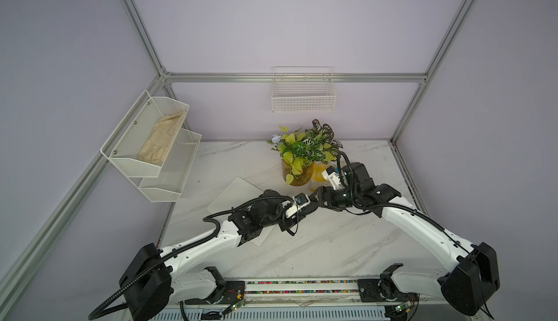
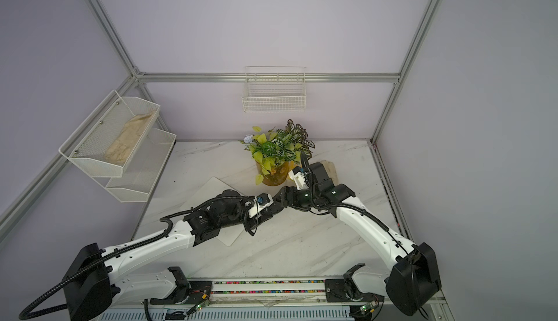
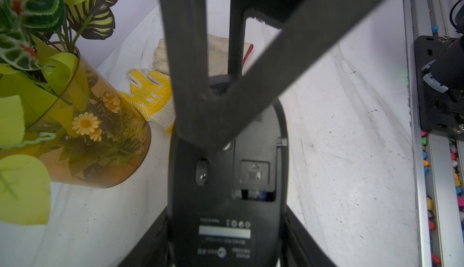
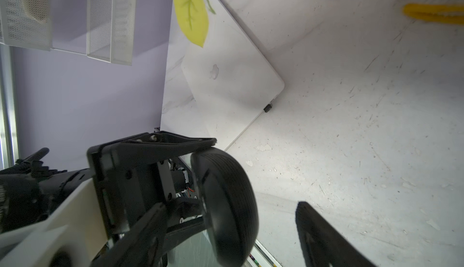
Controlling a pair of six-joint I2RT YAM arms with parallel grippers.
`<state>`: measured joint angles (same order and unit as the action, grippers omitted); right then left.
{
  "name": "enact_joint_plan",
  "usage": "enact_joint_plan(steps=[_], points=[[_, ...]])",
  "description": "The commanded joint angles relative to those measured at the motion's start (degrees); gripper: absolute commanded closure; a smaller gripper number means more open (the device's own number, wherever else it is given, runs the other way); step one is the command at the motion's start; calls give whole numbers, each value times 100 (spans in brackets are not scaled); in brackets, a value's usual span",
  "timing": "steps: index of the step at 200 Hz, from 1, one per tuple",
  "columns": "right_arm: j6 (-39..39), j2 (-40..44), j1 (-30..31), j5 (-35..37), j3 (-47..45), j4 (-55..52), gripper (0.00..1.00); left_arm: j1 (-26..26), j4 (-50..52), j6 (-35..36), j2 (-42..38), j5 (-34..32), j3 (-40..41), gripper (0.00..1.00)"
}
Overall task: Insert the wireless mouse receiver into the laptop
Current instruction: Close the lid on the mouse.
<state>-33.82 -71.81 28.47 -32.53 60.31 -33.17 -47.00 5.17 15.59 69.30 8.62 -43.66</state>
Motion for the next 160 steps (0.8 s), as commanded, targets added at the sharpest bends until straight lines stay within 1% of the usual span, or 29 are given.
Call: enact_joint_plan(steps=[1,19,31,43,68,74,82,90,122,160], points=[[69,270,-136,348,310,-420,19,12,-344,-37,-110,-69,-185,67],[217,304,-214,727,469,-792,26,7,-344,-39,-109,-80,-186,67],[310,339,-227,1018,590,-980,35,10,-341,-52,-109,-70,-195,67],[354,352,-227,1289,706,-1122,51,7,-350,-61,-96,-47,-196,67],[420,322,-216,1576,879,-1201,88,15,-352,-55,-30,16,-235,66],[421,309,-222,1544,894,-1158,93,3,-350,-55,-12,25,-247,67],[404,284,-216,1484,905,-1099,95,4,-350,-64,10,25,-257,66],[374,273,-219,1425,912,-1020,100,6,-350,-60,29,33,-270,67],[280,144,-168,1245,903,-871,100,9,-374,-95,40,41,-276,66],[176,40,73,1153,758,-707,100,3,-411,-100,54,43,-297,67]])
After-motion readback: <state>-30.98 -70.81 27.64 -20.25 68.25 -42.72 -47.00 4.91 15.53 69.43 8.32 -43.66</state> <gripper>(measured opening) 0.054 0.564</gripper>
